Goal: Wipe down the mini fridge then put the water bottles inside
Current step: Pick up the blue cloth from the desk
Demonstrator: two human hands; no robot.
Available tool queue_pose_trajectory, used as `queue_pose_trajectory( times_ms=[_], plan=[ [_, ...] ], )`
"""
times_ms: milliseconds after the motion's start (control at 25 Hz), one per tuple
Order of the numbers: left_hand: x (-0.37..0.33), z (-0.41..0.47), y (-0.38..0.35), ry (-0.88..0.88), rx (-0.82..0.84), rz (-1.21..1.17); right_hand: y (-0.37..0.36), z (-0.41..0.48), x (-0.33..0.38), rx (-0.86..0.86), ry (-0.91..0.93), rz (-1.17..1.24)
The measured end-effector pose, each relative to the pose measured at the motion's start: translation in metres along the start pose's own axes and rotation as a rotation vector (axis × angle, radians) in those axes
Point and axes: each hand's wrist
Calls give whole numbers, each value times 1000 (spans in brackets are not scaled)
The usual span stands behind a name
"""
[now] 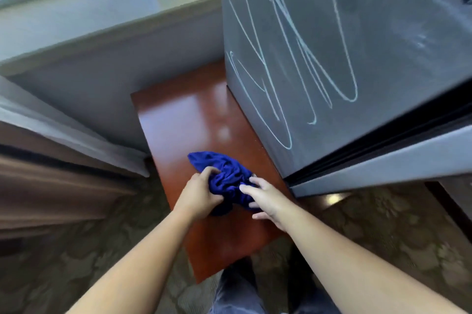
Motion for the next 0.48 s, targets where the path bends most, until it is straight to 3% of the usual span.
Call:
queue_pose_trajectory(
  times_ms=[240, 480],
  plan=[
    [-3, -44, -2, 113, -58, -412, 22, -54, -28, -4, 57, -11],
    [-59, -134, -48, 35, -40, -763, 34, -126, -109, 29, 177, 103]
  ],
)
Point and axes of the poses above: each hand's wrist, its own z-axis towards the middle knuckle, its own y-axis out of the back of the hand, x = y × z, and after that the axes turned 10 degrees about -z, right-handed
